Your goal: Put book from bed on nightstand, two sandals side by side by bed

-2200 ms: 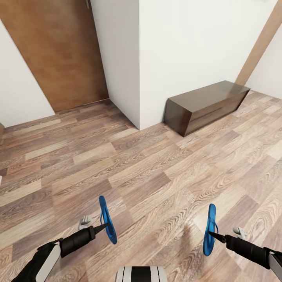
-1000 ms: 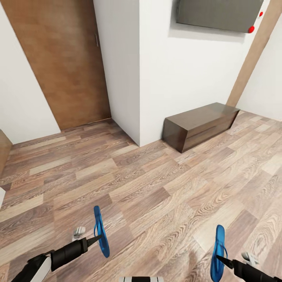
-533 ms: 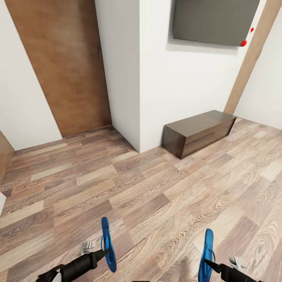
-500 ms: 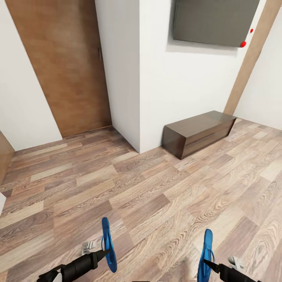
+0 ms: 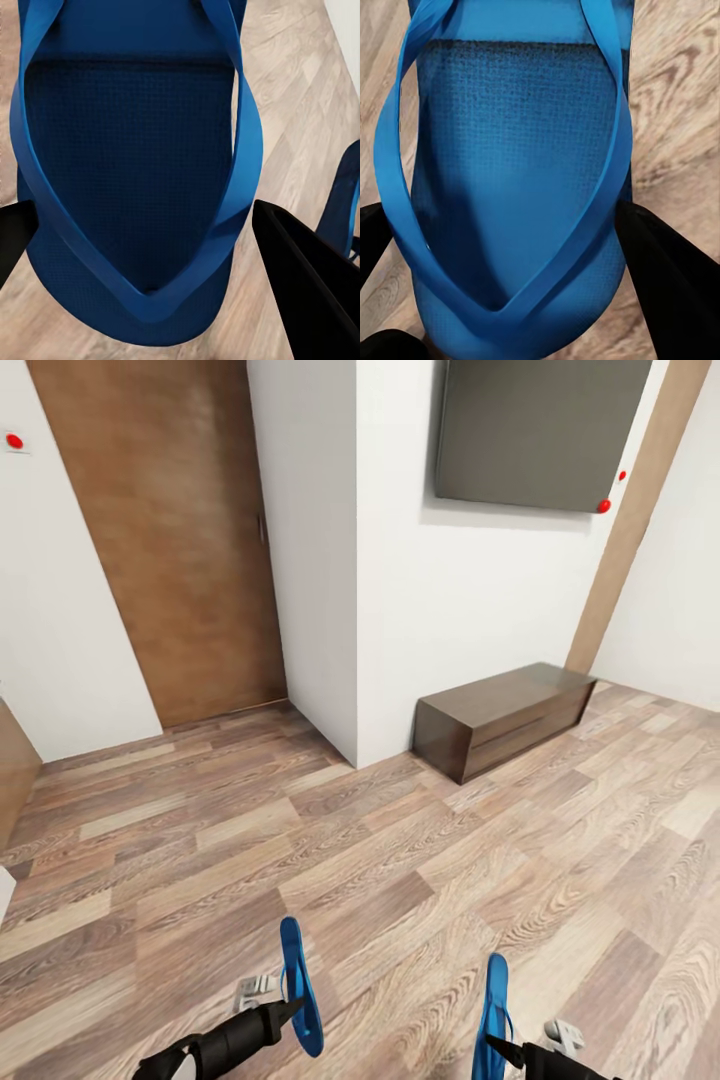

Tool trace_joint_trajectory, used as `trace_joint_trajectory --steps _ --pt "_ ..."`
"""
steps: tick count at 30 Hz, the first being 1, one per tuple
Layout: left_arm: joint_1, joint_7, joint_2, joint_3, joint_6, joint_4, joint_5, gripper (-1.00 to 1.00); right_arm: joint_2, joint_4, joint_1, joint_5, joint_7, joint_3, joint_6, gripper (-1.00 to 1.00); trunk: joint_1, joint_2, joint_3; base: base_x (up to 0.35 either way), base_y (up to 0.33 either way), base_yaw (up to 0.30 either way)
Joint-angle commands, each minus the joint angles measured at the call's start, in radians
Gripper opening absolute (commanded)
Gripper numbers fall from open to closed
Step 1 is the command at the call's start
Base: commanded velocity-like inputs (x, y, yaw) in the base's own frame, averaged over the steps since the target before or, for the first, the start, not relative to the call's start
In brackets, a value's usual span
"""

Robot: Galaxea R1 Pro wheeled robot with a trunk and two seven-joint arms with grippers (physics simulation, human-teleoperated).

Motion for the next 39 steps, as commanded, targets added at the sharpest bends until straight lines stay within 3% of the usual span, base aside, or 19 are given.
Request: trace_joint_trajectory --steps 1,16,33,39 --pt "0.001 0.001 0.001 -0.005 0.007 0.003 0.010 -1.00 0.000 0.001 0.000 -0.002 0.004 -0.005 0.010 -1.00 -0.001 0.000 0.003 0.000 0.000 0.000" --pt "0.002 0.010 -0.001 -0.005 -0.017 0.037 0.011 -1.00 0.000 0.005 0.000 -0.002 0.001 -0.005 0.008 -1.00 -0.051 0.091 0.052 0.000 0.000 0.000" --pt "0.002 0.008 0.001 -0.004 -0.018 0.037 0.012 -1.00 0.002 0.005 0.000 -0.002 0.002 -0.005 0.008 -1.00 -0.051 0.091 0.052 0.000 0.000 -0.001" --pt "0.002 0.008 0.001 -0.004 -0.018 0.037 0.012 -1.00 0.002 0.004 0.000 -0.002 0.002 -0.006 0.008 -1.00 -0.051 0.091 0.052 0.000 0.000 -0.190"
